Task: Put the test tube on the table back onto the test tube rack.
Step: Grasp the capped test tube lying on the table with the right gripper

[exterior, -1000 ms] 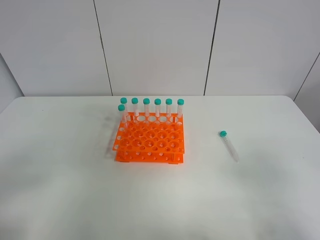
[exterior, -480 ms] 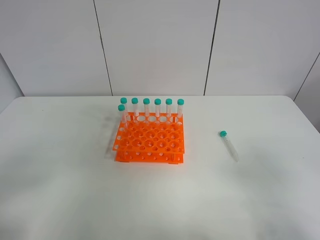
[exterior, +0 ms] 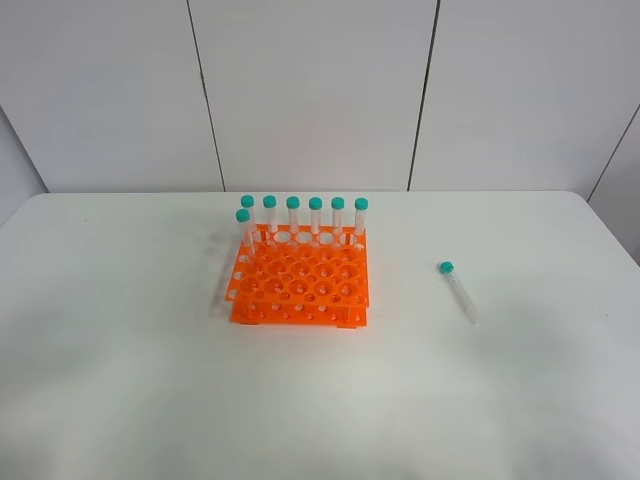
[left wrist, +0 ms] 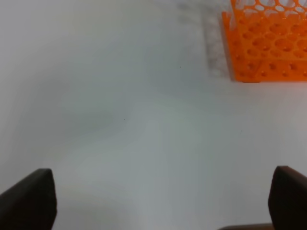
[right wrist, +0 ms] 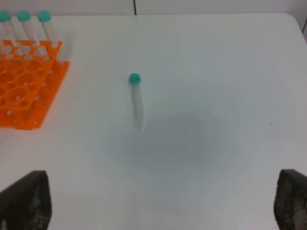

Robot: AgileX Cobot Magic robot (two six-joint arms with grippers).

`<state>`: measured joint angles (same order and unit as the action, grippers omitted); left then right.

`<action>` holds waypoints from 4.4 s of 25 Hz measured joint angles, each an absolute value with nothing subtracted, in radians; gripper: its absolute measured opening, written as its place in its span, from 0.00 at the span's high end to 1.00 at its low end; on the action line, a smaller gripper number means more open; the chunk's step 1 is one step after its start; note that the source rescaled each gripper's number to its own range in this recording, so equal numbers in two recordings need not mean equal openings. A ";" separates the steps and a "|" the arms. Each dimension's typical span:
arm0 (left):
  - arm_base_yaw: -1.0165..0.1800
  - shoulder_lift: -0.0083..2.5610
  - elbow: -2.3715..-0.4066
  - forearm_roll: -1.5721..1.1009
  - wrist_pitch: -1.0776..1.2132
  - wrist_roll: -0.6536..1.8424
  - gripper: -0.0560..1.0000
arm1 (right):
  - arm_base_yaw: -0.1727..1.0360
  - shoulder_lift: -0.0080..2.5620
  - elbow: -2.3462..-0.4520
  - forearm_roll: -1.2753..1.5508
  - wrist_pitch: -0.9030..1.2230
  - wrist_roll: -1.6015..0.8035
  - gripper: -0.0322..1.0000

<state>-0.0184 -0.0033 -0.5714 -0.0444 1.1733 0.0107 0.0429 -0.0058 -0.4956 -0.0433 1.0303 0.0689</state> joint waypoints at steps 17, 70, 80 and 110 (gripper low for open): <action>-0.018 -0.003 -0.571 -0.044 1.173 0.011 0.00 | 0.043 0.228 -0.768 0.037 0.905 0.000 0.00; -0.018 -0.003 -0.571 -0.044 1.173 0.011 0.00 | 0.173 2.072 -1.476 -0.007 0.941 -0.088 0.00; -0.018 -0.003 -0.571 -0.044 1.173 0.011 0.00 | 0.111 2.112 -1.476 -0.018 0.981 -0.036 0.00; -0.018 -0.003 -0.571 -0.044 1.173 0.011 0.00 | 0.104 2.208 -1.476 0.000 0.945 -0.040 0.21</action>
